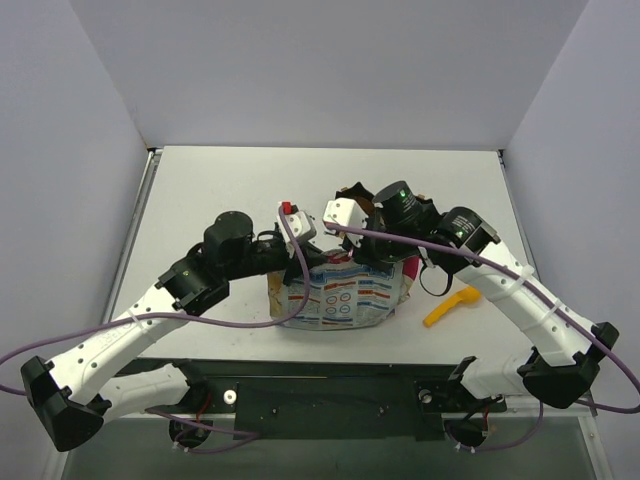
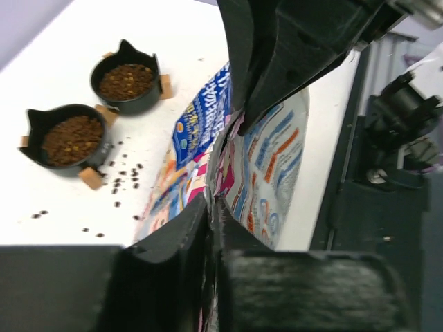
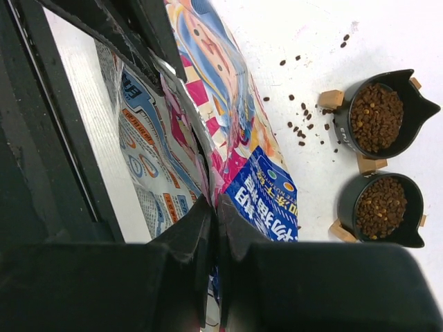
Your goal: Serve the pet food
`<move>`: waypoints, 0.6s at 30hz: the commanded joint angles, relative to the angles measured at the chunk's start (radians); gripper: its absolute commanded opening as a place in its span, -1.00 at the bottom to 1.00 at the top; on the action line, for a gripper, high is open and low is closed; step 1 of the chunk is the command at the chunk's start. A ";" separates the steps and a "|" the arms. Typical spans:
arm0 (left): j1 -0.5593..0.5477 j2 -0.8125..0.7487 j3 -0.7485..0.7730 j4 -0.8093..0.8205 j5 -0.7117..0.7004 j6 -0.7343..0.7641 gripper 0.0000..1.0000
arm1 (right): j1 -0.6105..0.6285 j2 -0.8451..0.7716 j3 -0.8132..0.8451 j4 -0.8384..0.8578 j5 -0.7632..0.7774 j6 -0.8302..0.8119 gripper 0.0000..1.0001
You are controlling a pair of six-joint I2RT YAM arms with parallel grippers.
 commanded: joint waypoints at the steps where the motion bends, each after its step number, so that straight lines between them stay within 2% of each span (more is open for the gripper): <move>1: -0.012 -0.020 0.017 -0.002 -0.137 0.098 -0.78 | -0.006 -0.064 -0.028 0.000 0.016 0.020 -1.00; 2: -0.012 -0.021 0.023 -0.022 -0.140 0.112 -0.86 | -0.004 -0.069 -0.034 0.000 0.025 0.018 -0.93; 3: -0.012 -0.021 0.041 -0.036 -0.144 0.123 -0.89 | 0.003 -0.080 -0.049 0.013 0.032 0.020 -0.56; 4: -0.012 -0.018 0.047 -0.061 -0.140 0.124 -0.96 | 0.011 -0.086 -0.062 0.021 0.058 0.017 -0.46; 5: -0.012 -0.018 0.060 -0.076 -0.129 0.129 -1.00 | 0.043 -0.092 -0.080 0.035 0.086 -0.013 -0.25; 6: -0.014 -0.017 0.064 -0.078 -0.126 0.120 -1.00 | 0.061 -0.094 -0.088 0.061 0.104 -0.027 -0.15; 7: -0.013 -0.020 0.066 -0.075 -0.114 0.114 -1.00 | 0.094 -0.098 -0.109 0.081 0.144 -0.041 0.03; 10: -0.011 -0.023 0.061 -0.058 -0.095 0.074 -1.00 | 0.128 -0.080 -0.128 0.159 0.169 -0.055 0.08; 13: 0.003 -0.046 0.037 -0.010 -0.063 0.010 -1.00 | 0.155 -0.075 -0.157 0.277 0.247 -0.066 0.03; 15: 0.027 -0.055 0.017 0.019 -0.005 -0.032 -1.00 | 0.190 -0.086 -0.218 0.375 0.360 -0.089 -0.13; 16: 0.036 -0.058 0.005 0.027 0.033 -0.044 -1.00 | 0.198 -0.089 -0.238 0.391 0.420 -0.107 -0.63; 17: 0.056 -0.063 0.001 0.025 0.049 -0.046 -1.00 | 0.198 -0.088 -0.243 0.391 0.440 -0.113 -0.90; 18: 0.070 -0.063 -0.002 0.016 0.081 -0.046 -1.00 | 0.195 -0.091 -0.243 0.385 0.481 -0.130 -1.00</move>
